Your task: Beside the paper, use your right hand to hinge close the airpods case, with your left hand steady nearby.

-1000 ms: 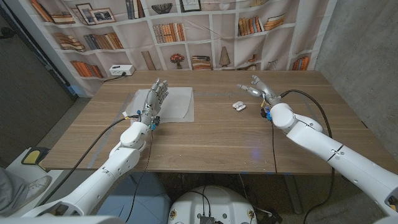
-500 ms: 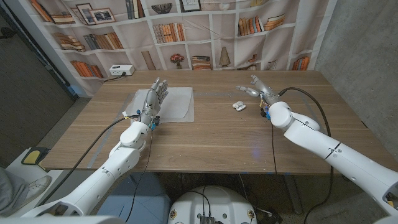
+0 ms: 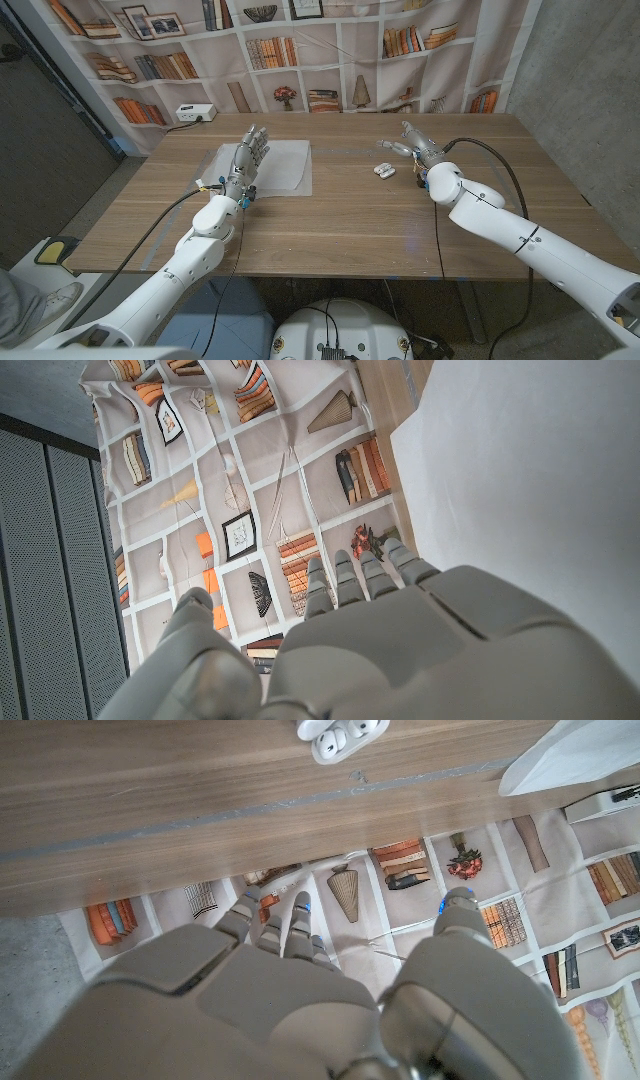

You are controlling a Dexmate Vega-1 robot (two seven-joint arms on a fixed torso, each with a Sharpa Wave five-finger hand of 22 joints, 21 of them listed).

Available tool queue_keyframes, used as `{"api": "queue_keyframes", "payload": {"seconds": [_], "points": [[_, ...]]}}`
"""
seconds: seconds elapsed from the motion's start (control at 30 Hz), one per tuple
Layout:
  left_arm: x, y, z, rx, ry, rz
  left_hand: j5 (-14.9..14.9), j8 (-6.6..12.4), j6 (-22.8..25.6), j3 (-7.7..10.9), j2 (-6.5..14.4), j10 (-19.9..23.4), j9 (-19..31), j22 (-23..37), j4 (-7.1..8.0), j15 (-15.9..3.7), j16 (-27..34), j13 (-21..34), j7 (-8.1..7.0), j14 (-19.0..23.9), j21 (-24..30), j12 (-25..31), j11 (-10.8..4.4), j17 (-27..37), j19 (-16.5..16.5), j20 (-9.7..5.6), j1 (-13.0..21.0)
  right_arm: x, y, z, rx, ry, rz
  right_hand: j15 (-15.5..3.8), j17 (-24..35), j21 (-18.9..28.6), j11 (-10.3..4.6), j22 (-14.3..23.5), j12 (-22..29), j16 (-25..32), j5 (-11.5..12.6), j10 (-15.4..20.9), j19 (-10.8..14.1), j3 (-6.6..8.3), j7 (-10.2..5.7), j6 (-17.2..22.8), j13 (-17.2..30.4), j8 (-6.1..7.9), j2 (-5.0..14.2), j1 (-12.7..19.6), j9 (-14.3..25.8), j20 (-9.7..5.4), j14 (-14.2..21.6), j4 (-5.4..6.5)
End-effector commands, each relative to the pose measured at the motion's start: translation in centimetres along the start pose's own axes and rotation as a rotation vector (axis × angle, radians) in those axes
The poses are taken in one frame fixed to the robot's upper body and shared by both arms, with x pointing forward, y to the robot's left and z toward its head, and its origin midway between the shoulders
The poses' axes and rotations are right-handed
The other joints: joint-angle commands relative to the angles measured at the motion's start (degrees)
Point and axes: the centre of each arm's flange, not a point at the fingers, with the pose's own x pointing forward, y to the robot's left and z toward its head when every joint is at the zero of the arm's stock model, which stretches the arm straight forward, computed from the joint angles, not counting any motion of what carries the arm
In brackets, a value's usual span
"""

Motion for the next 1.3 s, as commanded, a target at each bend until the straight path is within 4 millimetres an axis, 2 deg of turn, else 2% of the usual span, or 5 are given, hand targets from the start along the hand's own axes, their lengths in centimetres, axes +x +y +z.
{"api": "queue_keyframes", "payload": {"seconds": [0.03,0.17,0.27,0.8,1.3], "points": [[0.2,0.0,-0.1,-0.003,0.001,-0.002,-0.01,0.05,-0.32,0.14,0.47,0.11,0.15,0.30,-0.30,0.00,0.05,0.21,0.08,-0.14,0.08,-0.28,0.05,0.27,-0.10,0.06,0.23,0.0,0.2,0.3,-0.046,0.023,-0.017,-0.11,0.15,0.38,0.03,0.14,0.66,0.51,0.01,1.52,0.78,0.14,-0.41,-0.79,0.31,0.09,-0.12,0.31,0.26,0.06,0.79,0.34],[0.2,-0.1,-0.1,-0.002,0.002,-0.004,-0.01,0.08,-0.31,0.14,0.48,0.12,0.15,0.30,-0.32,0.00,0.07,0.21,0.10,-0.11,0.09,-0.28,0.09,0.27,-0.10,0.08,0.22,0.0,0.3,0.4,-0.066,0.025,-0.018,-0.05,0.14,0.44,-0.01,0.14,0.90,0.74,0.01,2.33,1.21,0.09,-0.67,-1.22,0.45,-0.02,-0.15,0.30,0.26,0.27,1.42,0.39],[0.1,0.0,-0.1,0.002,0.004,-0.004,-0.01,0.13,-0.25,0.13,0.50,0.25,0.15,0.30,-0.35,0.01,0.10,0.21,0.12,-0.09,0.09,-0.23,0.06,0.27,-0.11,0.05,0.22,-0.1,0.2,0.4,-0.083,0.025,-0.015,0.43,0.08,0.62,-0.01,0.13,1.28,1.18,0.02,3.66,2.16,-0.01,1.51,-1.34,0.65,0.01,-0.27,0.29,0.26,0.49,2.75,0.44],[-0.8,0.3,-0.2,0.002,0.004,0.004,-0.02,0.21,-0.30,0.08,0.55,0.17,0.15,0.30,-0.46,0.07,0.19,0.22,0.06,0.05,0.12,-0.29,0.06,0.27,-0.11,0.10,0.17,-0.2,1.2,1.2,-0.143,0.027,-0.034,0.14,0.00,0.85,-0.10,0.12,1.71,1.72,0.04,5.30,3.66,-0.14,0.73,-2.96,0.99,-0.40,-0.36,0.28,0.25,0.76,4.56,0.53],[-1.0,0.1,-0.1,0.004,0.005,-0.002,-0.03,0.30,-0.28,0.08,0.50,0.23,0.14,0.29,-0.77,0.07,0.18,0.22,0.16,0.00,0.13,-0.29,0.07,0.24,-0.12,0.10,0.38,-0.2,1.6,1.3,-0.189,0.049,-0.016,-0.09,-0.06,0.85,-0.63,0.12,2.05,1.88,0.09,6.48,4.58,-0.14,1.63,-3.71,1.31,-0.34,-0.42,0.52,0.26,0.92,5.45,0.47]]}}
